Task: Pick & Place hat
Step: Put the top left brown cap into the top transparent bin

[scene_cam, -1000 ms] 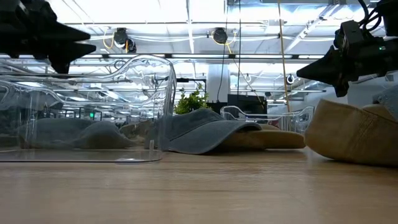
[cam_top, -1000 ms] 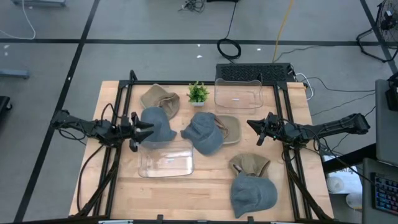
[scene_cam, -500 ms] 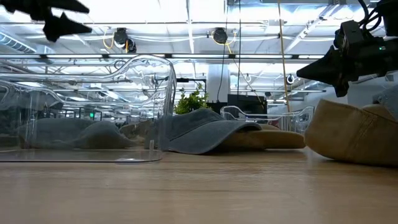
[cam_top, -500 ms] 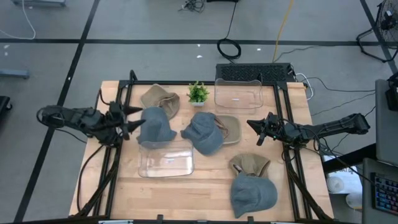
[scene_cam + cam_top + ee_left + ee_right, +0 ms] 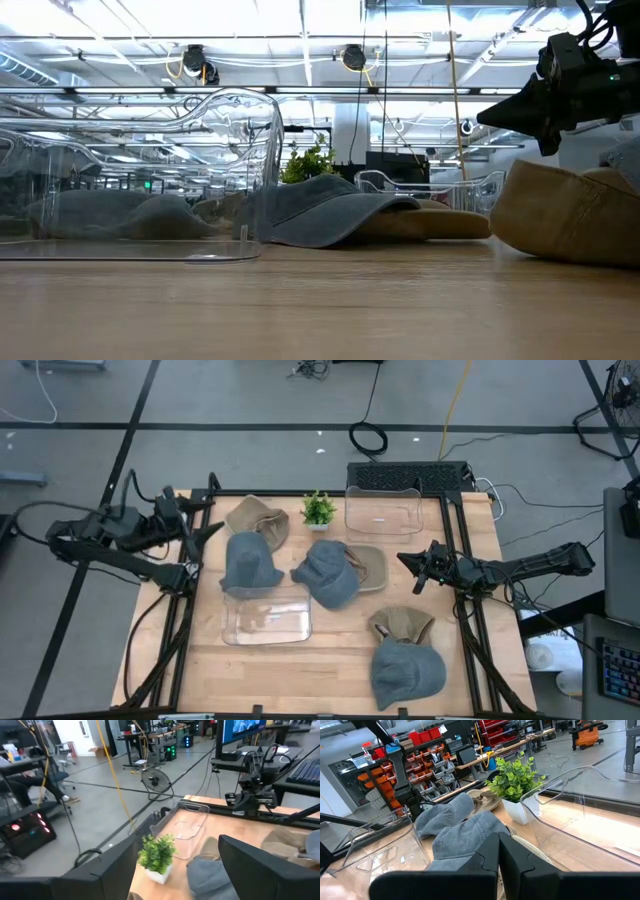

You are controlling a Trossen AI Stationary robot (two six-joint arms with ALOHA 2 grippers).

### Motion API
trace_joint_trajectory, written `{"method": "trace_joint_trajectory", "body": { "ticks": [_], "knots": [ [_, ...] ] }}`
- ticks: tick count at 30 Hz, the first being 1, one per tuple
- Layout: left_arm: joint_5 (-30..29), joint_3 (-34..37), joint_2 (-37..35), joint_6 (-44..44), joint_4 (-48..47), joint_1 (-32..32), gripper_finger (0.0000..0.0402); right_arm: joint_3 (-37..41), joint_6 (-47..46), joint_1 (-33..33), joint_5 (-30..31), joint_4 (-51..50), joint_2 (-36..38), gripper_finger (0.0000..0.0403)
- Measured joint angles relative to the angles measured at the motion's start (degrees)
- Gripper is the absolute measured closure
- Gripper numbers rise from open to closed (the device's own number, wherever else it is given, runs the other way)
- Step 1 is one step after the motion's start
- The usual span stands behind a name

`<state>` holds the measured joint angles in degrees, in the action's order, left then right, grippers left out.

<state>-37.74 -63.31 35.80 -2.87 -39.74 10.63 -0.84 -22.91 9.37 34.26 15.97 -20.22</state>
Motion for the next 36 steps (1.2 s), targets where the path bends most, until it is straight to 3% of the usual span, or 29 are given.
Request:
{"method": "trace_joint_trajectory", "body": {
  "ticks": [8,15,24,36],
  "knots": [
    [0.0,-12.6,8.1,0.3,-8.9,-2.0,0.0123,0.0,0.0,0.0,0.0,0.0,0.0,0.0403],
    [0.0,-20.8,14.9,6.0,-10.9,-4.7,0.0124,0.0,0.0,0.0,0.0,0.0,0.0,0.0403],
    [-2.4,-27.2,22.7,12.5,-15.5,-14.2,0.0139,0.0,0.0,0.0,0.0,0.0,0.0,0.0403],
    [-2.6,-29.1,31.4,37.7,-12.7,-28.7,0.0137,0.0,0.0,0.0,0.0,0.0,0.0,0.0403]
  ]
}}
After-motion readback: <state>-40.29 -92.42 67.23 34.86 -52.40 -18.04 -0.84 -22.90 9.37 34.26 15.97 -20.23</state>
